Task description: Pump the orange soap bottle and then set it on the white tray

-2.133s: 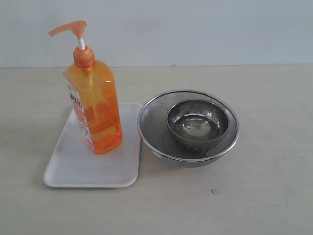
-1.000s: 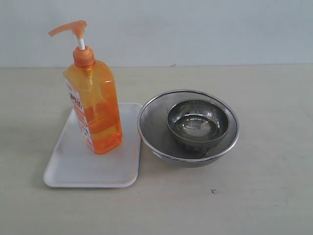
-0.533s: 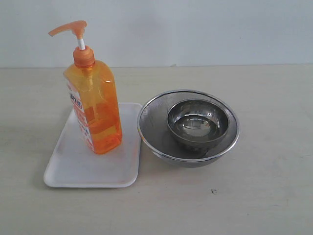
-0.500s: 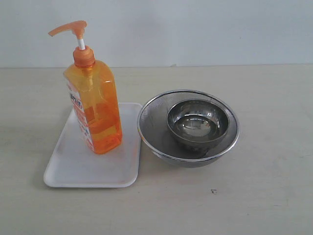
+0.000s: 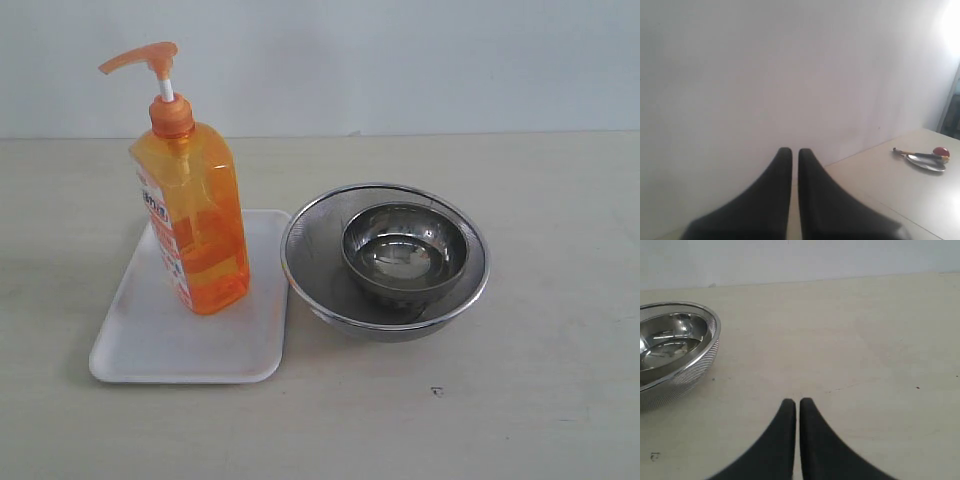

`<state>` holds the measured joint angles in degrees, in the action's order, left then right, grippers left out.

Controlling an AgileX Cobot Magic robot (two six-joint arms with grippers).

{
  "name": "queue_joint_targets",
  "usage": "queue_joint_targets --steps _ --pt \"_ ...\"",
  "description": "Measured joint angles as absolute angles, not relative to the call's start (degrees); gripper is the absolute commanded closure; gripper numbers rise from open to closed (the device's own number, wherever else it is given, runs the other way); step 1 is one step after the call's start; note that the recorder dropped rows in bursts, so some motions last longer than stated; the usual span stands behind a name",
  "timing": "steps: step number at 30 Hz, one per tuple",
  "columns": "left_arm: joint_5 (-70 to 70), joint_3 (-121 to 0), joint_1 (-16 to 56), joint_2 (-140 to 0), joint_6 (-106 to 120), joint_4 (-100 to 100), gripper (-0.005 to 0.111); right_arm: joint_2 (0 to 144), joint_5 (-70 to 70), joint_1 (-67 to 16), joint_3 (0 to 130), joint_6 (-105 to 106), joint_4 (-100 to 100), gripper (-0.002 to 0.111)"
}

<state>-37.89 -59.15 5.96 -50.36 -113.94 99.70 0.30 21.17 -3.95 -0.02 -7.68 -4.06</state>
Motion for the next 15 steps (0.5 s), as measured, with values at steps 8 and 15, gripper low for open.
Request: queue_joint_targets --steps 8,15 --pt "-41.72 -59.15 5.96 -50.36 -110.31 99.80 0.102 0.30 21.17 -3.95 -0.02 -7.68 -4.06 0.108" --pt "-43.60 -59.15 5.96 -50.93 -109.08 99.80 0.102 0.30 21.17 -3.95 -0.02 -7.68 -4.06 0.108"
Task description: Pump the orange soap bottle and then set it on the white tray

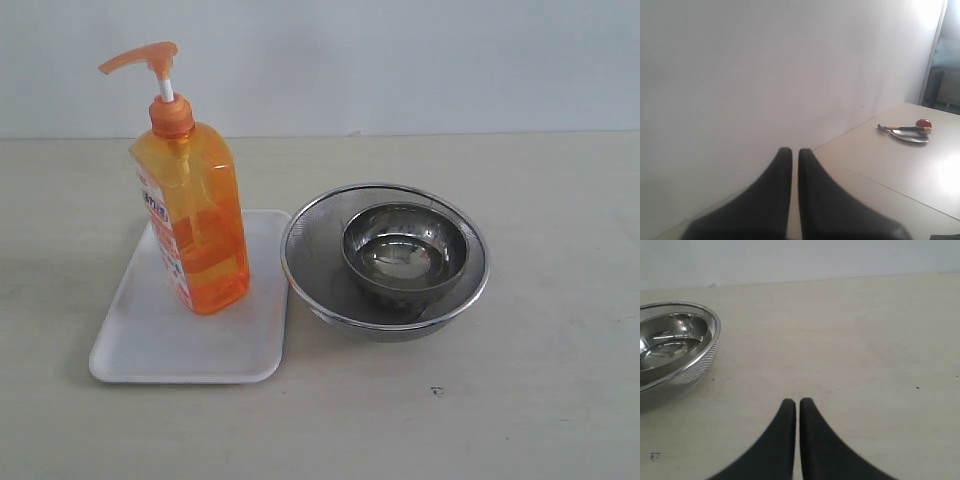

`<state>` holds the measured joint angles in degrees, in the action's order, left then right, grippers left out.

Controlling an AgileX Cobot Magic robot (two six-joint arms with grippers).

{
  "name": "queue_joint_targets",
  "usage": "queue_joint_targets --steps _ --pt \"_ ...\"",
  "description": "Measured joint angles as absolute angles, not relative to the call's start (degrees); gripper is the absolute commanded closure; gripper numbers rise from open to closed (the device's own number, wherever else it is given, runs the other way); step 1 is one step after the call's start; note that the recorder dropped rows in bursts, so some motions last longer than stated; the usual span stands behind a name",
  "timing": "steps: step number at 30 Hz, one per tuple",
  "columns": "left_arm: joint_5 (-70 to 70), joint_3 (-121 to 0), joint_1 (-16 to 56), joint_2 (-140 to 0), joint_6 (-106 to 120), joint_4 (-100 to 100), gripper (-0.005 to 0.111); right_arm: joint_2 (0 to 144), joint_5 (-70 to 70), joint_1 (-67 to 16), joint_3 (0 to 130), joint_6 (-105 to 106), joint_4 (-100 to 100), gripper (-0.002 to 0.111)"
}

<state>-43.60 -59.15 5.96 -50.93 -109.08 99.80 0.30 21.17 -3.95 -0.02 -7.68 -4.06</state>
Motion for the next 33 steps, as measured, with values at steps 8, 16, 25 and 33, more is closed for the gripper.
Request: queue_joint_targets --steps 8,16,25,33 --pt "-44.84 -59.15 5.96 -50.93 -109.05 99.80 0.102 0.30 21.17 -3.95 -0.02 -7.68 -4.06 0.108" --pt "-45.95 -59.05 5.96 -50.93 -109.78 96.72 0.102 0.30 21.17 -3.95 -0.02 -7.68 -4.06 0.108" --pt "-52.26 -56.37 5.96 -50.93 -99.70 74.96 0.102 0.30 21.17 -3.95 -0.02 -7.68 -4.06 0.108" --pt "-47.69 -55.89 5.96 -50.93 -85.24 72.13 0.102 0.30 21.17 -3.95 -0.02 -7.68 -4.06 0.108"
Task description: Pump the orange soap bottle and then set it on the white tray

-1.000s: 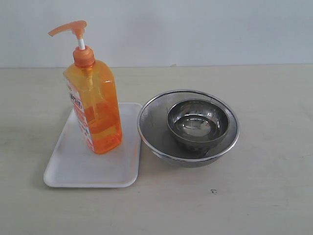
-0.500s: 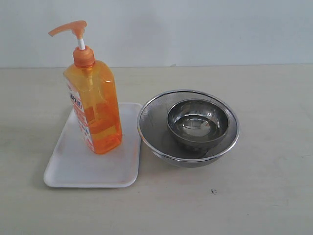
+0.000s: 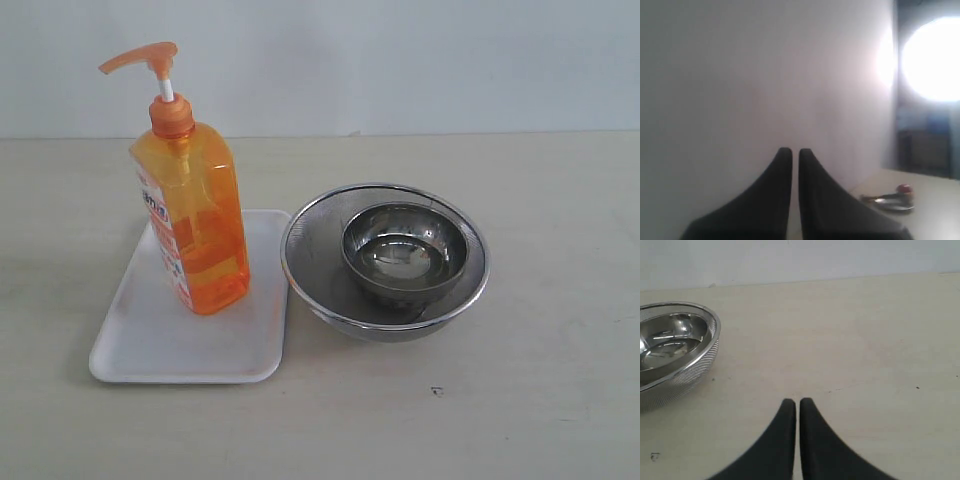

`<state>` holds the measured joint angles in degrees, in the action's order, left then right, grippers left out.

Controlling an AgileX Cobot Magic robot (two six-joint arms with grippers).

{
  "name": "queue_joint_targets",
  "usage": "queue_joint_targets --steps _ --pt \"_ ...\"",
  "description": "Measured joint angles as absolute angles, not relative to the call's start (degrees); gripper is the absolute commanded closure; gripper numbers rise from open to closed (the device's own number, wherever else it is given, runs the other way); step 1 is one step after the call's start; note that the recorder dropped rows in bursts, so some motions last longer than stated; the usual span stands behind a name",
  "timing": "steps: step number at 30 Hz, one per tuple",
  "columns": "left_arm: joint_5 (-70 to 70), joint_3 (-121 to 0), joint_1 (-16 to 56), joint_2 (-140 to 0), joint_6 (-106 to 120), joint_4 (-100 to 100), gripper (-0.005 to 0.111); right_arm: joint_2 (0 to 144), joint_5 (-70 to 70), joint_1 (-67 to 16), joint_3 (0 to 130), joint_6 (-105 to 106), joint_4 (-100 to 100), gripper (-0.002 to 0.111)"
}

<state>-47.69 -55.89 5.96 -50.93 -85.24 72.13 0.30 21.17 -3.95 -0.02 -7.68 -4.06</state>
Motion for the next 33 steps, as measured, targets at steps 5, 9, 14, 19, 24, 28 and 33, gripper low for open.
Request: queue_joint_targets --steps 5,9,14,19,24,28,33 --pt "-37.66 -55.99 5.96 -50.93 -80.09 79.89 0.102 0.30 21.17 -3.95 -0.02 -7.68 -4.06 0.108" --pt "-31.04 -56.21 5.96 -50.93 -79.50 87.13 0.102 0.30 21.17 -3.95 -0.02 -7.68 -4.06 0.108" --pt "-31.05 -56.39 5.96 -50.93 -82.78 88.91 0.102 0.30 21.17 -3.95 -0.02 -7.68 -4.06 0.108" --pt "-30.52 -56.55 5.96 -50.93 -82.73 89.54 0.102 0.30 21.17 -3.95 -0.02 -7.68 -4.06 0.108" --pt "-25.31 -56.55 5.96 -49.27 -66.38 83.76 0.102 0.30 21.17 -3.95 -0.02 -7.68 -4.06 0.108" --pt "-11.99 -56.55 5.96 -47.19 -41.24 69.21 0.102 0.30 21.17 -3.95 -0.02 -7.68 -4.06 0.108" --pt "11.83 -56.55 5.96 -46.83 -12.43 40.63 0.102 0.30 21.17 -3.95 -0.02 -7.68 -4.06 0.108"
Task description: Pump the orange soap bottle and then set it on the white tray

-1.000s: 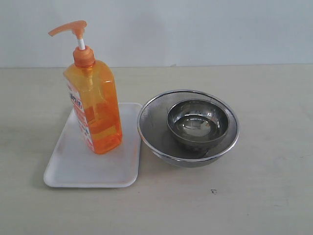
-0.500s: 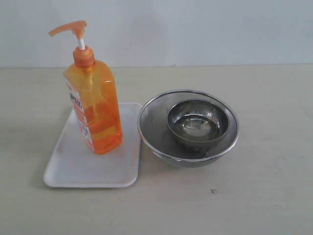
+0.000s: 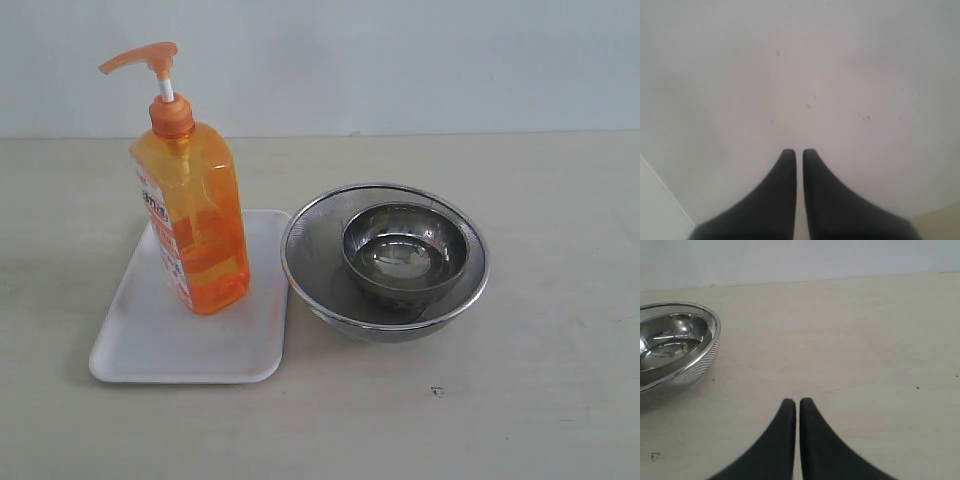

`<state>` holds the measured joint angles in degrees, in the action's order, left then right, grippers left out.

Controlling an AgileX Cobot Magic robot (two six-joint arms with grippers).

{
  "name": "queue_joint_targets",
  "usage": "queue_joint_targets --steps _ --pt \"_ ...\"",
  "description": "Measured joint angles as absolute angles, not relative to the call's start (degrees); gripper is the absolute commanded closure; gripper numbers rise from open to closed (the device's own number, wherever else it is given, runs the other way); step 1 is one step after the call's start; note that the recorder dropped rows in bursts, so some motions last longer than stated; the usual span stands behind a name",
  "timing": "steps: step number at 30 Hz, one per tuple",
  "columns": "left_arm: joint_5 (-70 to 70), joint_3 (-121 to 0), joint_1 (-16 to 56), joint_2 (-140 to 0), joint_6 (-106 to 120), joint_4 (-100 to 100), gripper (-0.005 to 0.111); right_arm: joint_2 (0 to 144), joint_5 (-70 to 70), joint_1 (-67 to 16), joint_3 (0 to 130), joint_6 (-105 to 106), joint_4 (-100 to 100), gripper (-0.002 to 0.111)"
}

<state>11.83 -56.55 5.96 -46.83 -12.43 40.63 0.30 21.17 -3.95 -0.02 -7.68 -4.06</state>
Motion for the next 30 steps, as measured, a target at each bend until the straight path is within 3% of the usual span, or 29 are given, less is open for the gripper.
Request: queue_joint_targets --steps 6,12,21,30 --pt "28.47 -55.34 5.96 -46.96 3.47 -1.45 0.102 0.30 21.17 -3.95 -0.02 -7.68 -4.06 0.108" --pt "30.54 -47.74 5.96 -45.87 19.27 -26.15 0.102 0.30 21.17 -3.95 -0.02 -7.68 -4.06 0.108" --pt "14.64 -31.73 5.96 -36.21 21.62 -34.15 0.102 0.30 21.17 -3.95 -0.02 -7.68 -4.06 0.108" --pt "13.99 -31.19 5.96 -34.90 21.92 -36.43 0.102 0.30 21.17 -3.95 -0.02 -7.68 -4.06 0.108"
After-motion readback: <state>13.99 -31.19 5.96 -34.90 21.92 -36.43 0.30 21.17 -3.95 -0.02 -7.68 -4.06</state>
